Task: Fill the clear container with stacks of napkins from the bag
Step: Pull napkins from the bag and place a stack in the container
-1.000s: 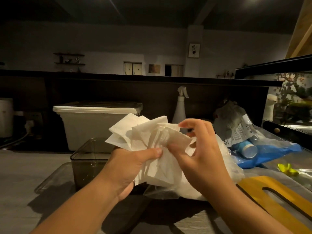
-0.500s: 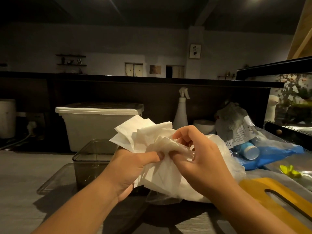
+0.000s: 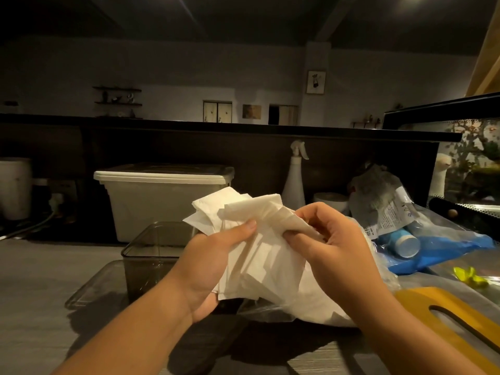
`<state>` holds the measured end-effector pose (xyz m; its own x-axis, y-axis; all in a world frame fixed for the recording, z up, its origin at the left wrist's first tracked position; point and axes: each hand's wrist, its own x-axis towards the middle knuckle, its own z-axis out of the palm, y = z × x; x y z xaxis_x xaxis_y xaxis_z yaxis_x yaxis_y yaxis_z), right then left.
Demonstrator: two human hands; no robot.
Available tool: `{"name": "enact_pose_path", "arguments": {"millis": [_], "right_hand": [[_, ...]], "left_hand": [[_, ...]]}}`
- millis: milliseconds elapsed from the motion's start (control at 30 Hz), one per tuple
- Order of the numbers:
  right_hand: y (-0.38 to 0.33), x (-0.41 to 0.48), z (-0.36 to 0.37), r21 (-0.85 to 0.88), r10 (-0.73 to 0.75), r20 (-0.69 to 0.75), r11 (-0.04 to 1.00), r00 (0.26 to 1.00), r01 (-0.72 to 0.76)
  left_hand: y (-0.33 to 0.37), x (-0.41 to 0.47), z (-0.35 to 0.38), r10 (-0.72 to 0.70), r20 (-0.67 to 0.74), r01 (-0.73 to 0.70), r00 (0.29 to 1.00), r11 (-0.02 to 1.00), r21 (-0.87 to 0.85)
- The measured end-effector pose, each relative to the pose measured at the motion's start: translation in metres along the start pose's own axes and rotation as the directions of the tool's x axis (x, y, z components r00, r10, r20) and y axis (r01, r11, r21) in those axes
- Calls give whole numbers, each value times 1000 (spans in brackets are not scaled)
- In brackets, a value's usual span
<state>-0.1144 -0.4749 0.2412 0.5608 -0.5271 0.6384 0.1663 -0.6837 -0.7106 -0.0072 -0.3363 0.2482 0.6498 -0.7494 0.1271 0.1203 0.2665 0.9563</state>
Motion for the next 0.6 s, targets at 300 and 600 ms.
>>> {"name": "enact_pose_path", "arguments": {"millis": [300, 600], "right_hand": [[-2, 10, -17, 317, 99, -31, 945, 995, -84], [-6, 7, -13, 313, 79, 82, 944, 993, -101]], "left_hand": [[8, 1, -7, -20, -51, 20, 998, 1000, -13], [5, 1, -6, -16, -32, 17, 999, 998, 61]]}}
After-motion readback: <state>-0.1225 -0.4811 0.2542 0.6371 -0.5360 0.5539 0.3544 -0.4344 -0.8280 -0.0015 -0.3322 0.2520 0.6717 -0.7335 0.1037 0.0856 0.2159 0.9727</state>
